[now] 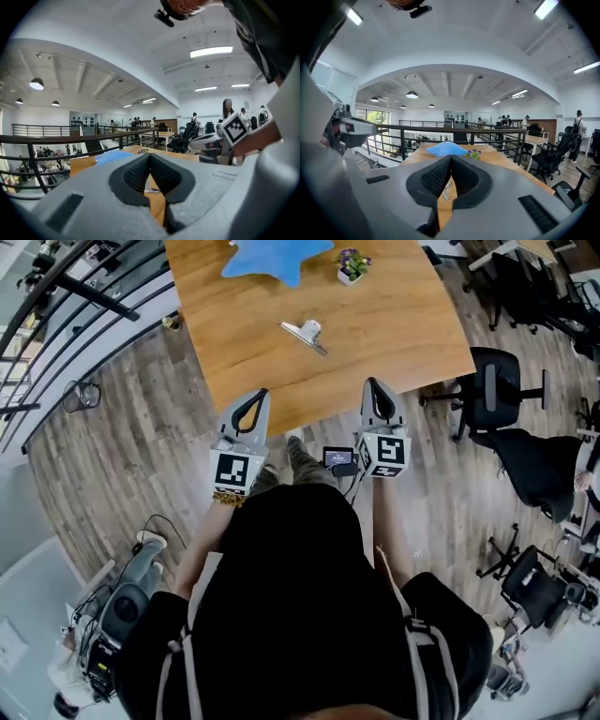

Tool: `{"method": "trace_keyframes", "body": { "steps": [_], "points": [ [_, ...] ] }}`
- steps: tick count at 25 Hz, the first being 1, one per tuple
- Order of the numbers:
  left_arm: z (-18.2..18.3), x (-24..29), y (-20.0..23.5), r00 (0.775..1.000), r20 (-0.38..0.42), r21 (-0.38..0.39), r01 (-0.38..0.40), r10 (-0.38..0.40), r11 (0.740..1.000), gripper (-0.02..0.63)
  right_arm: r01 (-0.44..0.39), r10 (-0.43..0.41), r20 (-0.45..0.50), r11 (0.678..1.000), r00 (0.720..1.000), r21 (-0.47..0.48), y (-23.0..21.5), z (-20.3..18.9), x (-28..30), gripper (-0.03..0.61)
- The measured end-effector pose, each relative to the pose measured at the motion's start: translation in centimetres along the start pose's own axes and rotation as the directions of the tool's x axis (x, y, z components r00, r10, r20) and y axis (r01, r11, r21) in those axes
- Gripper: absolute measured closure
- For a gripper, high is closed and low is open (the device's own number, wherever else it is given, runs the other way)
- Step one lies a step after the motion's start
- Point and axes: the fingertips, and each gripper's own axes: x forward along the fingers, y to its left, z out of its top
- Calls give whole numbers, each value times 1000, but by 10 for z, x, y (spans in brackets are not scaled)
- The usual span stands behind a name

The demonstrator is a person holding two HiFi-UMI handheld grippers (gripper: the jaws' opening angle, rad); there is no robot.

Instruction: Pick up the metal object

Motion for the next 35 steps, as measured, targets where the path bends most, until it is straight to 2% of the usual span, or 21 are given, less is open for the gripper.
{"method": "trace_keyframes", "body": {
  "steps": [4,12,18,24,27,32,35],
  "points": [
    [17,36,8,1000,17,-4,-15,15,1000,609,-18,17,-19,1000,1000,-17,-32,-6,48,578],
    [10,68,34,999,18,-27,-28,29,999,609,-42,38,-72,997,997,-59,-63,-10,94,578],
    [14,79,55,999,41,20,-5,5,1000,611,-46,47,-87,999,995,8,-63,-13,114,578],
    [19,84,75,997,57,4,-42,42,999,609,-93,91,-119,996,989,-5,-64,-17,140,578],
    [14,80,81,996,50,-16,-73,74,997,609,-139,133,-149,990,980,-31,-58,-26,154,578],
    [-2,66,82,994,13,-44,-106,107,993,609,-168,153,-146,981,978,-100,-43,-29,173,577],
    [-4,61,84,993,2,-42,-121,121,992,609,-214,196,-157,971,968,-105,-31,-34,185,577]
  ]
}}
